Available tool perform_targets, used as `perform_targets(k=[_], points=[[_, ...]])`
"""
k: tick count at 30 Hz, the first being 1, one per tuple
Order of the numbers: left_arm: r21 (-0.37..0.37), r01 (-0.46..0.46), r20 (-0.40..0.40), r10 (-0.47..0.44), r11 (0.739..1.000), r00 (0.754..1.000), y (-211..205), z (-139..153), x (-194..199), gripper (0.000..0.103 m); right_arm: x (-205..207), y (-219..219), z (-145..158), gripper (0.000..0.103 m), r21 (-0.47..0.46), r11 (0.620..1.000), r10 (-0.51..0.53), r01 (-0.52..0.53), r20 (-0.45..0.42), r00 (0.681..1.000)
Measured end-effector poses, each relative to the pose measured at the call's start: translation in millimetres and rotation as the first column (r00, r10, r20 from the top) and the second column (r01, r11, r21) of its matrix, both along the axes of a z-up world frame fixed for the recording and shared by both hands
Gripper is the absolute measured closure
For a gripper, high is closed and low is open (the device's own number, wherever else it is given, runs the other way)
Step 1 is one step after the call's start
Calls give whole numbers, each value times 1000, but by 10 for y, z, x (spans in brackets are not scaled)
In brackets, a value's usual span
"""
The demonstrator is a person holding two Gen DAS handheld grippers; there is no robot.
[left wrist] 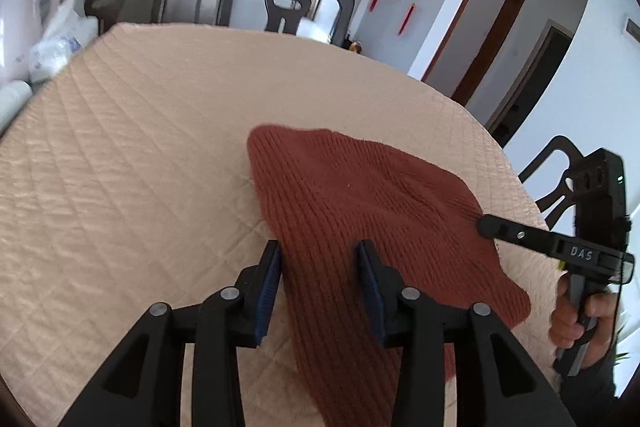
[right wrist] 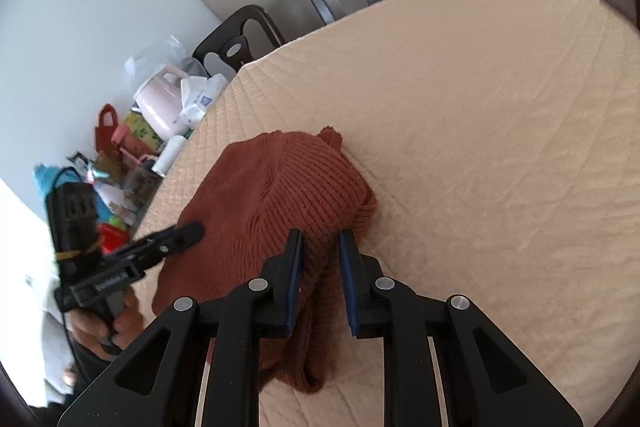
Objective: Fold small clothes
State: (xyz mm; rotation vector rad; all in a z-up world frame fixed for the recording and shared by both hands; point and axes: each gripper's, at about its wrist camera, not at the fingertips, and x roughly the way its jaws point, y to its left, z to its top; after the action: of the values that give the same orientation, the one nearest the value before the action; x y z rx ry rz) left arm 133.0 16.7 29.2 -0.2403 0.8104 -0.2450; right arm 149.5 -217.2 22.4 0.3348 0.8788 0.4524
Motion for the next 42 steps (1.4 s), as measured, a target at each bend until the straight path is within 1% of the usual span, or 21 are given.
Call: perform_targets(k=[2, 3, 5, 8, 9, 10, 11, 13, 16, 20, 25, 27, 28, 29, 30, 33, 39, 42], points=[[31, -14, 26, 13, 999, 1000, -17, 66, -145, 61, -152, 33, 136, 84, -41, 999, 9, -7, 47, 999], [39, -8, 45, 6, 999, 999, -49, 100, -241, 61, -195, 61, 176, 84, -50, 999, 23, -20, 62, 998], [44, 12, 61, -14, 999, 998, -77, 134, -310, 61, -354, 152, 227, 84, -84, 994, 71, -65, 79, 994], [65, 33, 61, -37, 997, 997, -162, 80, -477, 61, -482, 288, 174, 84, -139, 984, 126, -115, 73, 989], [87, 27, 58, -32, 996, 998, -182, 43, -496, 61, -509, 326, 127, 84, -165, 978, 137, -125, 66, 988], [126, 16, 57, -23, 992, 998, -199, 3, -512, 61, -513, 350, 70, 84, -190, 973, 141, -128, 58, 988], [145, 11, 58, -20, 989, 998, -214, -18, -507, 61, -489, 356, 6, 84, -205, 971, 135, -123, 46, 990], [140, 3, 59, -11, 990, 998, -198, -22, -497, 61, -438, 308, -72, 84, -187, 976, 121, -113, 34, 992], [146, -3, 57, -5, 989, 998, -193, -16, -538, 61, -475, 270, -64, 84, -175, 980, 107, -98, 41, 993], [153, -15, 51, 7, 988, 999, -188, -7, -636, 61, -636, 308, 57, 84, -199, 975, 116, -97, 85, 990], [158, -38, 53, 30, 987, 998, -178, 10, -767, 61, -800, 397, 127, 84, -265, 961, 118, -83, 118, 986], [172, -50, 54, 41, 984, 998, -178, 8, -815, 61, -871, 425, 115, 79, -301, 951, 119, -76, 125, 985], [182, -55, 55, 46, 982, 997, -181, 1, -843, 60, -892, 434, 110, 74, -315, 947, 115, -69, 130, 985], [192, -60, 54, 50, 980, 997, -184, -12, -862, 59, -927, 442, 93, 67, -335, 940, 109, -58, 135, 985], [202, -62, 49, 53, 977, 997, -187, -28, -876, 58, -958, 441, 71, 64, -349, 936, 106, -53, 136, 985], [240, -72, 31, 66, 968, 997, -186, -97, -891, 58, -1008, 452, 7, 62, -376, 925, 106, -52, 126, 986], [271, -85, -6, 90, 959, 996, -133, -221, -865, 58, -1036, 500, -113, 62, -426, 902, 123, -67, 106, 987], [255, -87, -27, 97, 963, 995, -94, -269, -865, 58, -1025, 512, -179, 62, -447, 892, 118, -68, 85, 989]])
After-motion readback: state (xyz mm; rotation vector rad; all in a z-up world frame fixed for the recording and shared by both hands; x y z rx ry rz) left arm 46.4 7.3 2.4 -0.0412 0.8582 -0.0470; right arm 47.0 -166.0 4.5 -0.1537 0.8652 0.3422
